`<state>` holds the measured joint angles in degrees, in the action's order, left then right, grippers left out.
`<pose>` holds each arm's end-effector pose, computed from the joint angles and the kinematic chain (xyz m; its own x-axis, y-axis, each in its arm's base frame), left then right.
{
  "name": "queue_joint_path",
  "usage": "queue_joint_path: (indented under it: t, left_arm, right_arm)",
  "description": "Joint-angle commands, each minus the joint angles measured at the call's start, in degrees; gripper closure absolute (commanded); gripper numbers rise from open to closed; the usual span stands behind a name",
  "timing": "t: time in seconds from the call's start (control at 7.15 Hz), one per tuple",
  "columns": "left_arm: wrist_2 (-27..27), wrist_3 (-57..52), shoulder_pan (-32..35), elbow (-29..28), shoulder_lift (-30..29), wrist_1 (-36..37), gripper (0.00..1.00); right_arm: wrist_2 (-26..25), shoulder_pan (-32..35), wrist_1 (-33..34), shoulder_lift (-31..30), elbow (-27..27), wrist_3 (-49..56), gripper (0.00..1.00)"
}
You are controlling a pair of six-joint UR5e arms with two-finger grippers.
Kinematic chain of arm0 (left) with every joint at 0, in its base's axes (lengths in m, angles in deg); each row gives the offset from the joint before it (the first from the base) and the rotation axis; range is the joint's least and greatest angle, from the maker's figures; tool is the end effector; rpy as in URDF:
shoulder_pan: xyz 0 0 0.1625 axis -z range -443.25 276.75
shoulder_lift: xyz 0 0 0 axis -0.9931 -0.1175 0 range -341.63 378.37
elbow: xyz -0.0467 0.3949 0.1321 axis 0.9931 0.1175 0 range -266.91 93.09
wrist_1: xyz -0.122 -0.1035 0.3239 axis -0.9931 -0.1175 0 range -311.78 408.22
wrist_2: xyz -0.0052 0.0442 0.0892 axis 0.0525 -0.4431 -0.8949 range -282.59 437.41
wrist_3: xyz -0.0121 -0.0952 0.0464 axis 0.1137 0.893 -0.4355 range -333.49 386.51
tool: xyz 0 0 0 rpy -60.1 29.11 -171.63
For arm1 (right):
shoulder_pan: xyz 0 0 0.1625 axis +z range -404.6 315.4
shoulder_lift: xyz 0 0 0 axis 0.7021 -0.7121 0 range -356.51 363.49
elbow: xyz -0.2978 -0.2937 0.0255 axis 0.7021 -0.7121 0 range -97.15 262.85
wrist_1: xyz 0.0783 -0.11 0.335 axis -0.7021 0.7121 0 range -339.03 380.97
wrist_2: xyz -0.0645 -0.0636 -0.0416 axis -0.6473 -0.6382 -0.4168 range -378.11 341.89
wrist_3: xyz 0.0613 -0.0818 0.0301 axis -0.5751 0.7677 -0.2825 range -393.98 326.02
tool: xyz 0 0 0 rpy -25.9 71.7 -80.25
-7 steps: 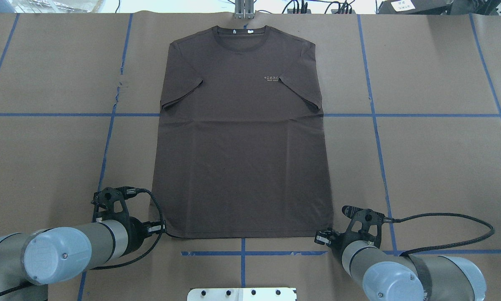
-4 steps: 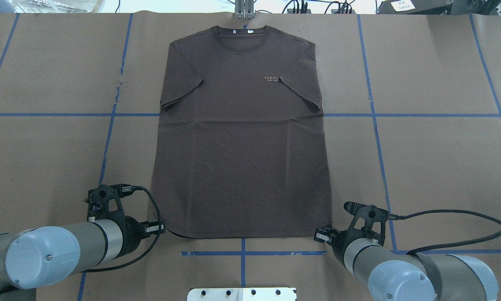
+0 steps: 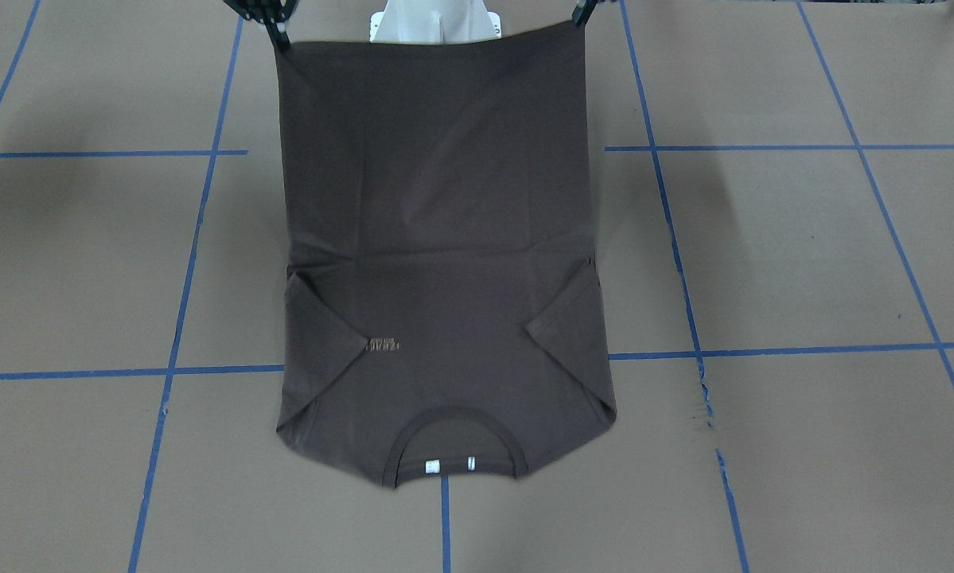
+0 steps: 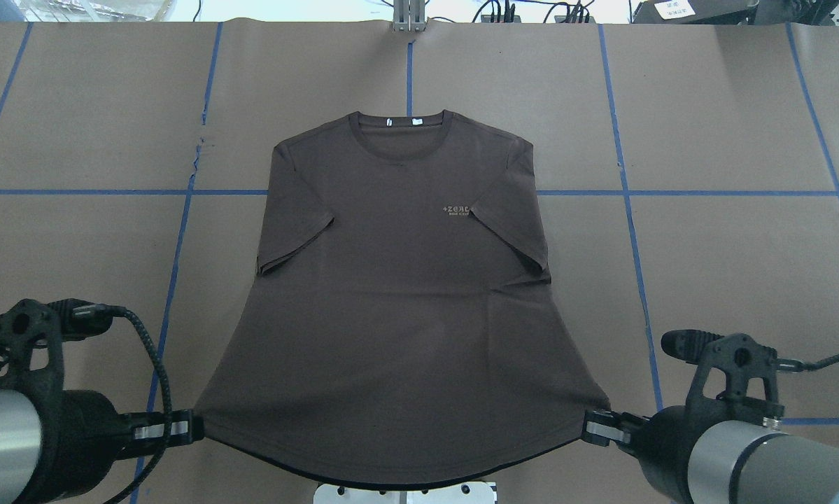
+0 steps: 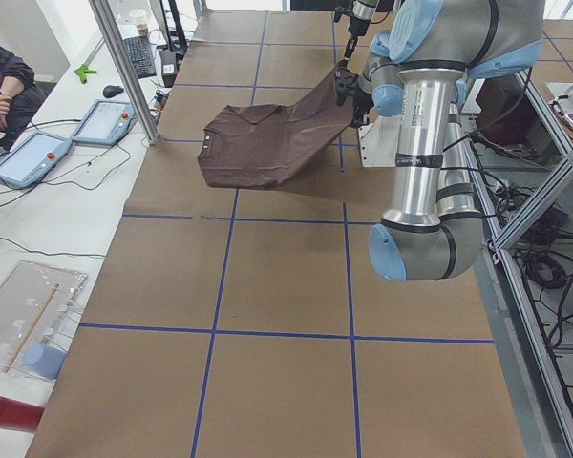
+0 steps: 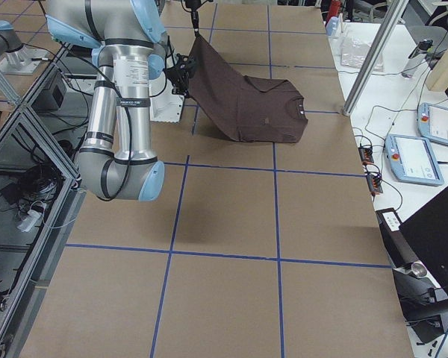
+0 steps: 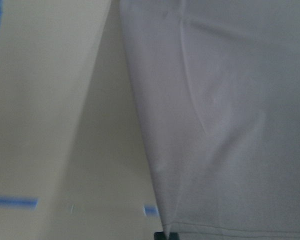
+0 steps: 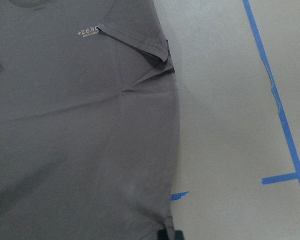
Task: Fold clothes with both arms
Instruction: 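Lift the hem with both grippers and fold it toward the collar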
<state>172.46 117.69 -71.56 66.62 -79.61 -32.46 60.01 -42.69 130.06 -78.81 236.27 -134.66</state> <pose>0.2737 -0.1832 0.2204 0.4541 -0.1150 -0.8835 0.1352 0.9890 -0.0593 -0.3029 -0.1655 0.2457 0.5682 0.2005 0.7981 -0.3055 0.9520 -0.0217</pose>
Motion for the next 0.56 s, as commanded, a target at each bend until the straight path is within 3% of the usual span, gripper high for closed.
queue_joint_path:
  t: [0.0,0.14,0.42]
  left_arm:
    - [1.5,-3.3,2.1,-2.4,-4.6,2.8,1.0]
    - [1.5,-9.6,7.8,-9.1,-10.5,2.9,1.0]
    - [1.9,-20.2,18.9,-21.6,-17.0,2.5,1.0]
  right_arm:
    - [2.1,3.7,7.1,7.6,-0.9,0.9,1.0]
    - [2.7,8.7,6.9,11.9,-6.5,4.0,1.0]
    - [11.3,22.7,6.3,18.0,-16.1,10.1,1.0]
